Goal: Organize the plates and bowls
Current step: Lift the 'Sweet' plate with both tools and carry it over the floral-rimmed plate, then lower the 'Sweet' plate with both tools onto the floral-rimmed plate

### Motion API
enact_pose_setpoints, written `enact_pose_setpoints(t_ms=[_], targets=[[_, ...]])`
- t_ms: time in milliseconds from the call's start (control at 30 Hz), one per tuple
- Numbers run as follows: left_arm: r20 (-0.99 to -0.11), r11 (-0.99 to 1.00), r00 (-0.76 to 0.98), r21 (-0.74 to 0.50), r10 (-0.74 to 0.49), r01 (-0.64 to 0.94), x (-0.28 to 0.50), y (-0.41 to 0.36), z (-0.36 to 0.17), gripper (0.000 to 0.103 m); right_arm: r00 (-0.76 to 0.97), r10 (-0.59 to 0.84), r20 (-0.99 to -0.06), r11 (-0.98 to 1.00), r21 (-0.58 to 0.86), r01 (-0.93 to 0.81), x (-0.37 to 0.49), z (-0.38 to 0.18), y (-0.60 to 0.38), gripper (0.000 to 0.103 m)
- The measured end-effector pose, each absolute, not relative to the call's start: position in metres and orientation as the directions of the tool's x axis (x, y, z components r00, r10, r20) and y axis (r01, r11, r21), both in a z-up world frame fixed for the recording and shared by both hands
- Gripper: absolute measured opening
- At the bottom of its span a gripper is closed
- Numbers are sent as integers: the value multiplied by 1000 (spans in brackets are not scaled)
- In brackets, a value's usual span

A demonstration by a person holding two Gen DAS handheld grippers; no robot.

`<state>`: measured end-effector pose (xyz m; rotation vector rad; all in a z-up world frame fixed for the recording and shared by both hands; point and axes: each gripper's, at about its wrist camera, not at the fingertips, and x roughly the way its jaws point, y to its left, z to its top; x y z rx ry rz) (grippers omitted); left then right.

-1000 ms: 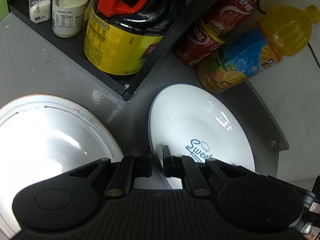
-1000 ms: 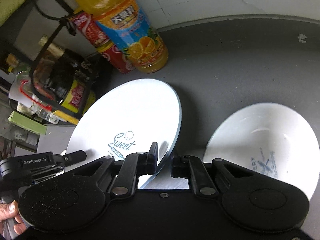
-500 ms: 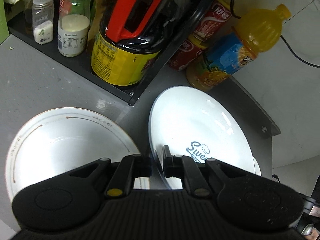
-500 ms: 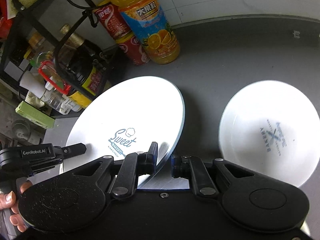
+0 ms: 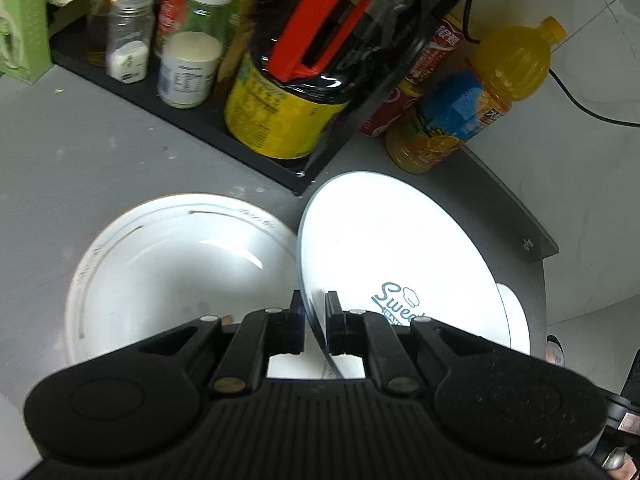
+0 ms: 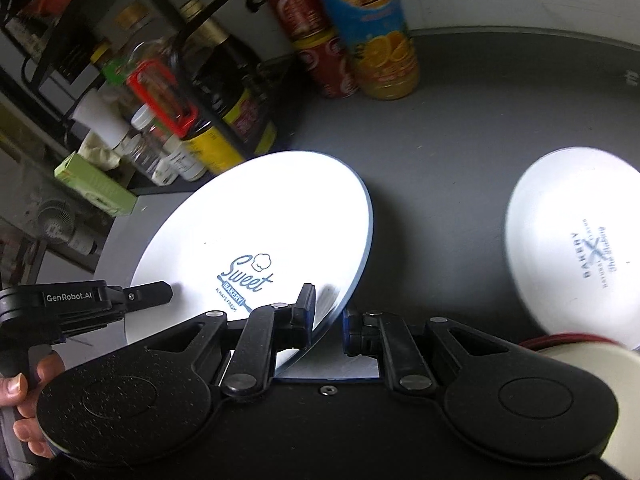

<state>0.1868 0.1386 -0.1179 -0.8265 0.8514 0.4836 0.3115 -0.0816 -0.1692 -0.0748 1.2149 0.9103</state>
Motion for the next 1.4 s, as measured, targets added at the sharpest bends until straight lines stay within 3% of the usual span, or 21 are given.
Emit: enact_pose_setpoints(t_ms=[533, 1400], targets=[[-823, 551, 559, -424, 96, -719, 121, 144, -130, 8, 43, 520, -853, 598, 327, -732, 280, -171, -50, 14], [-862, 470, 501, -415, 71, -779, 85, 157, -169, 13, 86, 452, -888, 608, 235, -759, 247, -191, -25, 13]])
